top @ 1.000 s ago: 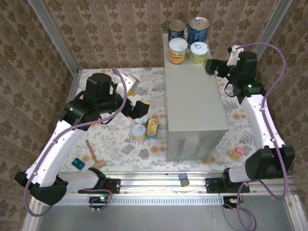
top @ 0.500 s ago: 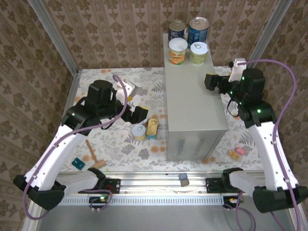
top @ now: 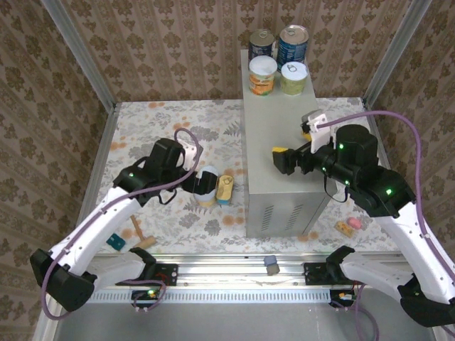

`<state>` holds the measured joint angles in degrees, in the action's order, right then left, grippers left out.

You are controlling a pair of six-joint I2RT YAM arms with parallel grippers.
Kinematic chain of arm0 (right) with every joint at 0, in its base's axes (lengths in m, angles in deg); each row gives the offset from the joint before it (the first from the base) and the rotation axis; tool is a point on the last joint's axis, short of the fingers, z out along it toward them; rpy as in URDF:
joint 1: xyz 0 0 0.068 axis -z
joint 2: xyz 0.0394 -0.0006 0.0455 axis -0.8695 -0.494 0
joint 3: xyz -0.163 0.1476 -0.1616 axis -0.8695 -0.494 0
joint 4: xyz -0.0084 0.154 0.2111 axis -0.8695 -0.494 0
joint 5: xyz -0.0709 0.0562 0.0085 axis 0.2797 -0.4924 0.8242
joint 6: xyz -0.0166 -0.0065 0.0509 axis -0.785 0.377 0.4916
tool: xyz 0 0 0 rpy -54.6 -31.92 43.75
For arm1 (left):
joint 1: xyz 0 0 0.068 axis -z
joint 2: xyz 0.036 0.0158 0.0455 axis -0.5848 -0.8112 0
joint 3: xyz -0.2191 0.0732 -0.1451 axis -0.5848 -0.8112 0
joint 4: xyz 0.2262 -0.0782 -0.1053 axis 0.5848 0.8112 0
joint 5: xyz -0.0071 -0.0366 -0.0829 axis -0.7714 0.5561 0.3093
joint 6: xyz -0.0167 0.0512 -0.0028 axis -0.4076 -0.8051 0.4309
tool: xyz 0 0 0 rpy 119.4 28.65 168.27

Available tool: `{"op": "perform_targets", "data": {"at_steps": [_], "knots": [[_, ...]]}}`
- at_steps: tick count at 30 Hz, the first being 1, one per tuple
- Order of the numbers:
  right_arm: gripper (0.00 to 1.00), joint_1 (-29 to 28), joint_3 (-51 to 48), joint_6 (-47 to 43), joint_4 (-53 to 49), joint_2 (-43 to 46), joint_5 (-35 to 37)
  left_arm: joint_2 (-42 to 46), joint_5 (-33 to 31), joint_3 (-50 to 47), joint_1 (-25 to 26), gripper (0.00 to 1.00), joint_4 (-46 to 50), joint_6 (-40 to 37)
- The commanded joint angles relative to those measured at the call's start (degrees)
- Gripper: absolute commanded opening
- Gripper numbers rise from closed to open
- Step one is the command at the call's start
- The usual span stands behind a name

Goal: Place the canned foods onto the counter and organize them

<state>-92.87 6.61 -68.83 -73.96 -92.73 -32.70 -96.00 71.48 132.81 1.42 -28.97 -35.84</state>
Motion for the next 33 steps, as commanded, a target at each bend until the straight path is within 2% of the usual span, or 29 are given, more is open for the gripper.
{"op": "perform_targets", "data": {"at_steps": [1, 9, 17, 25, 33], "knots": [[1.00, -5.0, 3.3, -2.8, -2.3, -1.3, 2.0, -2.1, -3.0, -2.9, 0.4, 1.00, -0.8, 5.2], [1.00, -17.7, 7.6, -5.9, -3.8, -7.2, 4.0, -9.2, -6.5, -7.9, 0.8, 1.00, -3.1, 8.1], [1.00, -26.2, 11.9, -8.5, -7.7, -12.8, 4.2, -16.5, -11.5, -8.4, 1.8, 1.00, -5.7, 9.4], [1.00, -29.5, 14.3, -9.7, -12.7, -14.8, 2.4, -21.1, -12.7, -7.5, 2.3, 1.00, -8.1, 9.4], [1.00, -31.0, 15.4, -10.7, -17.6, -16.3, 2.6, -24.0, -13.3, -6.8, 2.5, 0.95, -8.6, 9.5]]}}
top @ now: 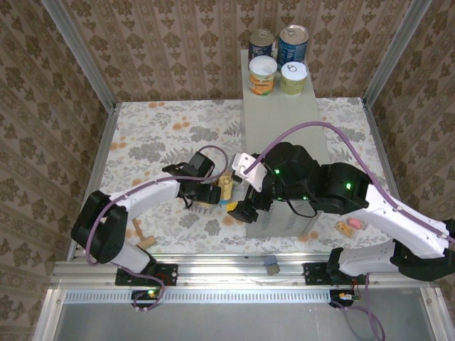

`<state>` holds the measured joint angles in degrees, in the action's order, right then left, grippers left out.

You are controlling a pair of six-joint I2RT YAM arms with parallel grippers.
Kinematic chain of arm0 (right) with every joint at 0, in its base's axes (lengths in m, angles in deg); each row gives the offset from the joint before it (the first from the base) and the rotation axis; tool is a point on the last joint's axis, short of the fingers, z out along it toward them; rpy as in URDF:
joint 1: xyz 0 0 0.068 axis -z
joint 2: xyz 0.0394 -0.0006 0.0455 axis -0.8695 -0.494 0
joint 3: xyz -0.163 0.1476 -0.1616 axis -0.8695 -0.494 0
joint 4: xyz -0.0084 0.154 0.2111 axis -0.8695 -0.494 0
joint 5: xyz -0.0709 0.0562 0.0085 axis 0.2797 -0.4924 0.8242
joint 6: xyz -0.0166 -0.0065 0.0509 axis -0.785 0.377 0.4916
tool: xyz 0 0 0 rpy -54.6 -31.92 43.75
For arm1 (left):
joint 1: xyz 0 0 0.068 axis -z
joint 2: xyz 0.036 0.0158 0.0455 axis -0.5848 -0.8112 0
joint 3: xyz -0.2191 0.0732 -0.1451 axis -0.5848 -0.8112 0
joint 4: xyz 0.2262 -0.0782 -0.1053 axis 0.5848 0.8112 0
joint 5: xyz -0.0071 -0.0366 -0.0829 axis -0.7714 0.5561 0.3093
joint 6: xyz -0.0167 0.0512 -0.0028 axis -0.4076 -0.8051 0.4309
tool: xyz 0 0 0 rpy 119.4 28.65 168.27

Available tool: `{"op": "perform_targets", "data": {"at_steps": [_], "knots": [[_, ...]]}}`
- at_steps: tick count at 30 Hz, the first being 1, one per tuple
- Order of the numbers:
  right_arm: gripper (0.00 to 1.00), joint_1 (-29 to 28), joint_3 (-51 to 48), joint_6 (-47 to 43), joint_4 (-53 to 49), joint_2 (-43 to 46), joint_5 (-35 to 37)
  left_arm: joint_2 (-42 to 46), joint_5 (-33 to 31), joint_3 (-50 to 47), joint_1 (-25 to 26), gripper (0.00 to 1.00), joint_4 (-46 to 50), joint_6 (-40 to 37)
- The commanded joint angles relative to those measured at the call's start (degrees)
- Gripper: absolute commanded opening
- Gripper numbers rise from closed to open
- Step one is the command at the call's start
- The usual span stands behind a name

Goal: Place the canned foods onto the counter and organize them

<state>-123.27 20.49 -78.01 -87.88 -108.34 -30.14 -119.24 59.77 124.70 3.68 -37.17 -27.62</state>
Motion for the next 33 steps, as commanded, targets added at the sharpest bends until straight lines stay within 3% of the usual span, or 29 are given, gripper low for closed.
{"op": "perform_targets", "data": {"at_steps": [1, 23, 33], "knots": [[1.00, -0.7, 1.3, -1.6, -3.8, -0.8, 0.4, -1.0, -1.7, 1.4, 0.3, 0.94, -0.4, 1.3], [1.00, -0.7, -1.3, -3.1, -1.2, 0.6, 3.1, 3.7, -2.2, 4.5, -0.1, 0.70, 4.4, -1.4], [1.00, -0.7, -1.5, -3.1, -0.9, 0.8, 3.6, 4.2, 0.0, 3.7, -0.4, 0.70, 3.9, -1.6]]}}
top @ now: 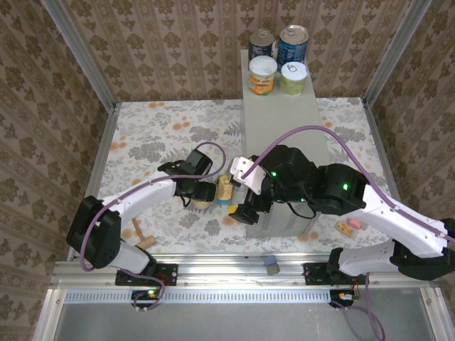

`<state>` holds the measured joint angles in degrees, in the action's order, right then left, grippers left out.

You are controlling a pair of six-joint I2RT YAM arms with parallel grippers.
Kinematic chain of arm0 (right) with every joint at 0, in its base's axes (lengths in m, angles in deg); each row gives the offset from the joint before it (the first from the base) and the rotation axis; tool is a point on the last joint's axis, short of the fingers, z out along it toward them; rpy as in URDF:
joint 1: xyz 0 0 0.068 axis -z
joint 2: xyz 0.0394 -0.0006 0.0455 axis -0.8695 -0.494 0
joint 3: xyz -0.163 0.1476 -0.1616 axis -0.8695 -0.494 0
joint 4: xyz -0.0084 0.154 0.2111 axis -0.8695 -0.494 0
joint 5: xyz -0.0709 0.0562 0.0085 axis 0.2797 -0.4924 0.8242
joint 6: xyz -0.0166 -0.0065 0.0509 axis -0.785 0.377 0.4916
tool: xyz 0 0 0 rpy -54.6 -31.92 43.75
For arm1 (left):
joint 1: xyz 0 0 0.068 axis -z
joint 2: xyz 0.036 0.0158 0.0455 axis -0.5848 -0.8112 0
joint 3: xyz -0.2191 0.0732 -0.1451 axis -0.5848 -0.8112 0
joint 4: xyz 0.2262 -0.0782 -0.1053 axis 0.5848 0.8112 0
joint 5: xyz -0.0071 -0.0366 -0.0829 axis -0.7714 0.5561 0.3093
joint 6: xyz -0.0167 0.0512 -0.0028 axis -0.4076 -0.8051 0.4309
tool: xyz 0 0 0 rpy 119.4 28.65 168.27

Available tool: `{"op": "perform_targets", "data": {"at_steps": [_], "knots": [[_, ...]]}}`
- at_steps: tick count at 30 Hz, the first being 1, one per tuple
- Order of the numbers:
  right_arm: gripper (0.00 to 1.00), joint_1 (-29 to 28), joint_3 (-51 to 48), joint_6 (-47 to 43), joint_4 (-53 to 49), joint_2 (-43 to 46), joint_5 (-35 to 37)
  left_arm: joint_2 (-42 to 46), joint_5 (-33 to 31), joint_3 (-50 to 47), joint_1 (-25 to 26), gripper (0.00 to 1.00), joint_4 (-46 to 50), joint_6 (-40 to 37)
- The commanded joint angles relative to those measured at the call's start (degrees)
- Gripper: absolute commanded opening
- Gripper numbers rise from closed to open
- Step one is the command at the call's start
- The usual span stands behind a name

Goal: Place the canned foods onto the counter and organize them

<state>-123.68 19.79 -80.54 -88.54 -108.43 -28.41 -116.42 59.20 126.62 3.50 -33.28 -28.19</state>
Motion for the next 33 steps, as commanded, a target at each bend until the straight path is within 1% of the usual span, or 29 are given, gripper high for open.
{"op": "perform_targets", "data": {"at_steps": [1, 6, 13, 17, 24, 33], "knots": [[1.00, -0.3, -0.9, -0.6, -0.3, 1.0, 2.1, 1.5, 0.5, 1.8, -0.3, 0.70, 0.1, -1.1], [1.00, -0.3, -0.9, -0.3, -0.3, 1.5, 2.6, 2.8, 0.1, 3.9, -0.3, 0.69, 2.6, -2.3], [1.00, -0.3, -1.8, -0.1, 0.3, 2.5, 3.1, 5.7, 0.3, 8.5, -0.2, 0.60, 8.2, -4.8], [1.00, -0.3, -2.3, -0.1, 0.5, 3.3, 3.9, 7.2, 0.0, 12.3, -0.2, 0.58, 12.3, -6.4], [1.00, -0.3, -3.5, 0.1, 0.6, 5.6, 6.1, 8.8, 0.4, 21.5, -0.2, 0.55, 21.0, -10.7], [1.00, -0.3, -4.1, -0.3, -1.0, 10.6, 9.2, 9.2, 5.7, 37.4, -0.3, 0.55, 30.6, -16.2]]}}
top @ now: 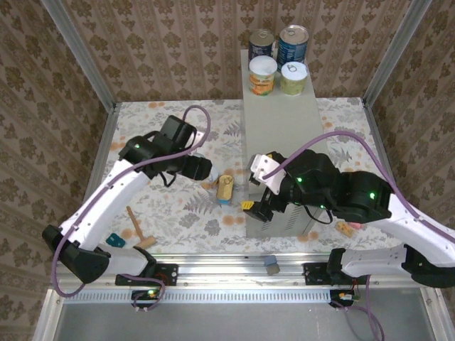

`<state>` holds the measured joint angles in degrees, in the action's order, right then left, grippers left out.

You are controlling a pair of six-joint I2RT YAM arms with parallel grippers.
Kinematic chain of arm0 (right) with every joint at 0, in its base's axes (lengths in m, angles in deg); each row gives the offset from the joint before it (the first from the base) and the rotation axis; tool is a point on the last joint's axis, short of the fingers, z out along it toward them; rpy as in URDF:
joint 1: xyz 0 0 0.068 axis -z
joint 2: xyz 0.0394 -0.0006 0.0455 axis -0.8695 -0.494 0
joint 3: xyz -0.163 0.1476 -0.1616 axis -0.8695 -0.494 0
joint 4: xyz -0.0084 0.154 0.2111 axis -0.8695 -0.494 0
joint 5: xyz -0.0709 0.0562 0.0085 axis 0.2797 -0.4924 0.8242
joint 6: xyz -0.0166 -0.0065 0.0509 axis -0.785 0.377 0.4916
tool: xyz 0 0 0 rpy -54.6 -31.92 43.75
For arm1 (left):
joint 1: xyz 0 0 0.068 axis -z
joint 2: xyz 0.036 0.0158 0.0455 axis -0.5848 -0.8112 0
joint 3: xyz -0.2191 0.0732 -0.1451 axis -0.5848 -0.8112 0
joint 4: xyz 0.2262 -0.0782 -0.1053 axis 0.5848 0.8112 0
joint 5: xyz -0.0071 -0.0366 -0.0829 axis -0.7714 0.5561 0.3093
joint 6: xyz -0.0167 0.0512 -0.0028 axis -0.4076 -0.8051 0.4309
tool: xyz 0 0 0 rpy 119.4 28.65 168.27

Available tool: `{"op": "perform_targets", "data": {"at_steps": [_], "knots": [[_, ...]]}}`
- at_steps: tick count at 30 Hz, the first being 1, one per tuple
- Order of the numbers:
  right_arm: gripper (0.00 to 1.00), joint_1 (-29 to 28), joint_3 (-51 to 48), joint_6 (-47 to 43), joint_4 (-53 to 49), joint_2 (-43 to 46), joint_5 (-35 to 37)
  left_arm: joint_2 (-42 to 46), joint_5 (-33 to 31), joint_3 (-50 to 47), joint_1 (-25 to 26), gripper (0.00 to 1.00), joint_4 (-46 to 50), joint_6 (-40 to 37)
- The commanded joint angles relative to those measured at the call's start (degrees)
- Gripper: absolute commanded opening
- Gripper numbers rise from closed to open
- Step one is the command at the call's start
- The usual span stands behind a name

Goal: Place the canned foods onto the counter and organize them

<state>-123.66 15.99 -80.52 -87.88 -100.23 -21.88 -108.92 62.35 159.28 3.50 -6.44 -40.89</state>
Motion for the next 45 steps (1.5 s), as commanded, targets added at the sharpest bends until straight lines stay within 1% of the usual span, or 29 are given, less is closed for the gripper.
{"op": "perform_targets", "data": {"at_steps": [1, 4, 13, 20, 24, 36, 39, 45], "knots": [[1.00, -0.3, -0.4, -0.8, -2.1, 3.0, 2.8, 1.5, 3.2, 6.7, -0.3, 0.55, 4.9, -4.1], [1.00, -0.3, -0.4, -2.2, -3.6, 4.6, 4.6, 1.0, 5.9, 11.4, -0.2, 0.54, 7.0, -5.4], [1.00, -0.3, -0.8, -4.0, -5.6, 9.3, 8.8, -2.6, 18.0, 27.4, -0.1, 0.55, 12.1, -7.9], [1.00, -0.2, -2.7, -3.9, -6.3, 11.5, 11.7, -6.6, 22.5, 38.3, 1.4, 0.55, 15.4, -8.7], [1.00, -0.2, -3.0, -4.0, -6.3, 12.4, 12.7, -8.8, 23.1, 43.2, 2.8, 0.55, 16.5, -8.7], [1.00, -0.3, -3.0, -4.3, -6.6, 13.3, 12.9, -15.0, 22.2, 51.2, 6.5, 0.55, 18.2, -9.7], [1.00, -0.2, -3.3, -4.0, -6.5, 13.6, 12.9, -16.8, 21.2, 53.1, 7.2, 0.55, 18.6, -10.0], [1.00, -0.2, -3.4, -3.6, -7.0, 14.4, 13.3, -21.2, 21.3, 57.8, 8.2, 0.55, 19.1, -10.5]]}}
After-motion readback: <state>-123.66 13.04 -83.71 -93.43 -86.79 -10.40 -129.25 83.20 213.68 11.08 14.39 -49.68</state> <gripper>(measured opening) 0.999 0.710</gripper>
